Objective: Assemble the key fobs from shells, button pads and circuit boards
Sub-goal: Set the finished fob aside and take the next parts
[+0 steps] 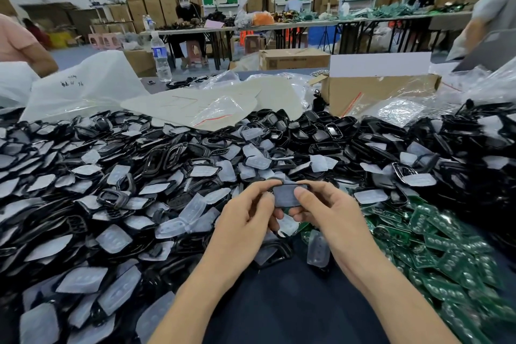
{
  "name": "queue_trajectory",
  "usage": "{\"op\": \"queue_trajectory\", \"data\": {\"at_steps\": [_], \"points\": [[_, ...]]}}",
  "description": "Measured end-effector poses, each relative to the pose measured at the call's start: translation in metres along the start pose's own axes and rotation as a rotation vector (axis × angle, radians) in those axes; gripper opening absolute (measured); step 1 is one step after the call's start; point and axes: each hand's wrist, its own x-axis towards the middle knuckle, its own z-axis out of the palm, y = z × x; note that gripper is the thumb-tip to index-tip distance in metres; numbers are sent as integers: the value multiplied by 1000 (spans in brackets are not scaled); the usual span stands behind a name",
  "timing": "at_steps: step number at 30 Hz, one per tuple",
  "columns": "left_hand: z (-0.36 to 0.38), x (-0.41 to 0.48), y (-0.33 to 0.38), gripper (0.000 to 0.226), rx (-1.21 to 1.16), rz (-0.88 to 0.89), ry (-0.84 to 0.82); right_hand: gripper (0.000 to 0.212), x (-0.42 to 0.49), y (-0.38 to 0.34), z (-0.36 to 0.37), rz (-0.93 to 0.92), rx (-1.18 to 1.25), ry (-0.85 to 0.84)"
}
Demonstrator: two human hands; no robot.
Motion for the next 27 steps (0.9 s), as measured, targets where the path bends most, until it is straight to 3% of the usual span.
{"op": "queue_trajectory", "data": {"at_steps": [16, 20, 27], "points": [[-2, 1, -4, 28, 56, 27, 4, 7, -1, 1, 2, -6, -21, -4], [-1, 1, -5, 16, 51, 20, 2, 9, -2, 2, 2, -1, -3, -22], [-1, 2, -2, 25, -30, 31, 18, 10, -2, 2, 4, 4, 78, -67]]}}
